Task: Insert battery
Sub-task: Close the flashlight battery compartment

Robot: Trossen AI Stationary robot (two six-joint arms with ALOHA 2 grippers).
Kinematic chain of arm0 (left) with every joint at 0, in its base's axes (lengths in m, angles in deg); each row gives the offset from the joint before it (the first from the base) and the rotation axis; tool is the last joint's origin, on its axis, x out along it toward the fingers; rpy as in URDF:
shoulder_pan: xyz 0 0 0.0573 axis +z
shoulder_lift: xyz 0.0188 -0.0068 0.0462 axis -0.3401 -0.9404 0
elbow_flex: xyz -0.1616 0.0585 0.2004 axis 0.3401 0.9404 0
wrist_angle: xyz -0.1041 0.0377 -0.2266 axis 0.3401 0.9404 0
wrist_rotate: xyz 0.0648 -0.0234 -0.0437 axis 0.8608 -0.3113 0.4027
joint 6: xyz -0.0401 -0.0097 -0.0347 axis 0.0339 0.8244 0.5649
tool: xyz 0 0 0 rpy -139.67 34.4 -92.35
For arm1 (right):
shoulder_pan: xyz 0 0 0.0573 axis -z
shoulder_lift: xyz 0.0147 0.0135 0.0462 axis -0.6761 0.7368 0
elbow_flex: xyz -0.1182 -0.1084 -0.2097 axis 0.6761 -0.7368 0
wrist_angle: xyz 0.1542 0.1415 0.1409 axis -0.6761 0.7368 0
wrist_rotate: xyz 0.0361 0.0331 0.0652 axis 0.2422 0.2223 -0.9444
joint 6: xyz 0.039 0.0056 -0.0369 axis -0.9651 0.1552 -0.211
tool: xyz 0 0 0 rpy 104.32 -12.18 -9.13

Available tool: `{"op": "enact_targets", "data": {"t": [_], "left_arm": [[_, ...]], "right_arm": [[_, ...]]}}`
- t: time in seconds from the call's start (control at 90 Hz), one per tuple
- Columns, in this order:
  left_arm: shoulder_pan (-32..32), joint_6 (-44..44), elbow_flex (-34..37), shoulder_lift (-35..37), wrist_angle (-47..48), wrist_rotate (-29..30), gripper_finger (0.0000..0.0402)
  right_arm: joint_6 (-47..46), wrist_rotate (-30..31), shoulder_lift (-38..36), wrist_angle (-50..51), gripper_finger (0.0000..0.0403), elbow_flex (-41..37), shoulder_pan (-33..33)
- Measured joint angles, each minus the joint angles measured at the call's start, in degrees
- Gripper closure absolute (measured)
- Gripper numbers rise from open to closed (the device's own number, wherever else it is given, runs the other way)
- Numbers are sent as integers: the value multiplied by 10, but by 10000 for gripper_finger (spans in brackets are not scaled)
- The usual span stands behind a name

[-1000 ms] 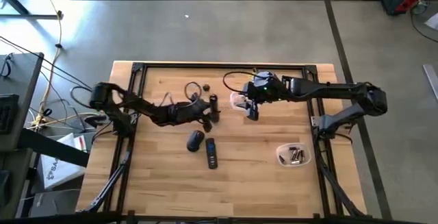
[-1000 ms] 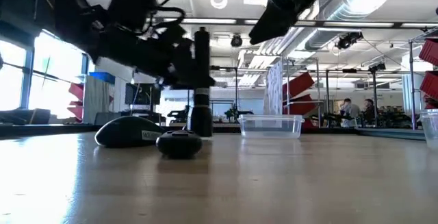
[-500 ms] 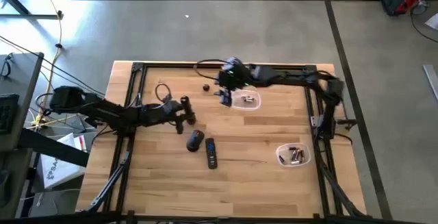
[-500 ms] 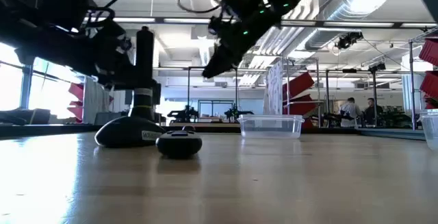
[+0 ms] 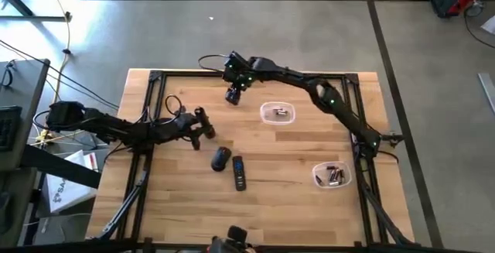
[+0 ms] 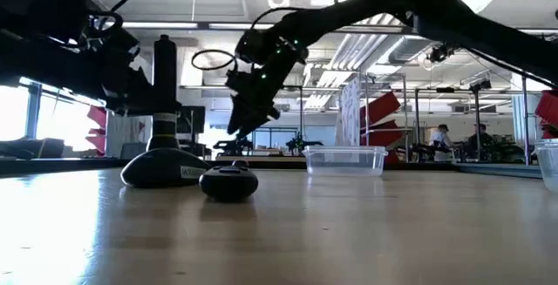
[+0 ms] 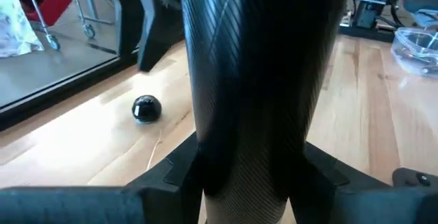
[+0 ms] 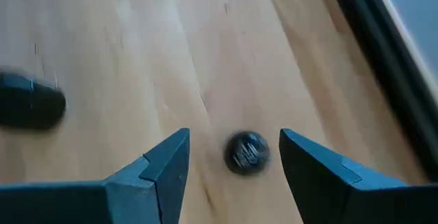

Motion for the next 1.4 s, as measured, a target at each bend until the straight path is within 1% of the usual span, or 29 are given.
{"op": "enact_targets", "data": {"t": [0.067,0.133,0.244,0.411,0.489,0.567,0.722,0.767,0.822,0.911,1.011,1.178,1.256,1.4], "left_arm": [[0,-7,0,0,0,13,270],[0,-7,0,-1,1,16,270],[0,-21,0,0,-2,14,270],[10,-20,0,2,-2,1,270],[12,-11,0,3,-3,-6,270],[12,2,0,2,-4,-12,270],[11,20,0,2,-3,-32,270],[11,22,-1,2,-3,-41,270],[10,23,-1,2,-3,-54,270],[11,18,-1,3,-3,-77,270],[10,13,-1,3,-2,-100,270],[10,8,-1,3,11,-124,270],[10,7,-3,3,24,-131,270],[11,0,-3,3,40,-149,270]], "right_arm": [[-47,9,0,-21,210,-16,-5],[-85,53,0,-37,211,-17,-15],[-112,130,-4,-38,218,-15,-25],[-171,191,3,-18,239,-16,-45],[-192,216,3,-26,258,-16,-60],[-216,249,6,-21,285,-15,-70],[-287,269,30,-20,361,-16,-69],[-303,287,37,-17,384,-16,-68],[-310,326,43,-20,396,-16,-67],[-315,362,45,-24,394,-17,-69],[-316,358,43,-35,400,-16,-69],[-333,300,43,-26,403,-16,-69],[-337,299,44,-6,403,-16,-72],[-351,288,41,65,403,-13,-79]]}}
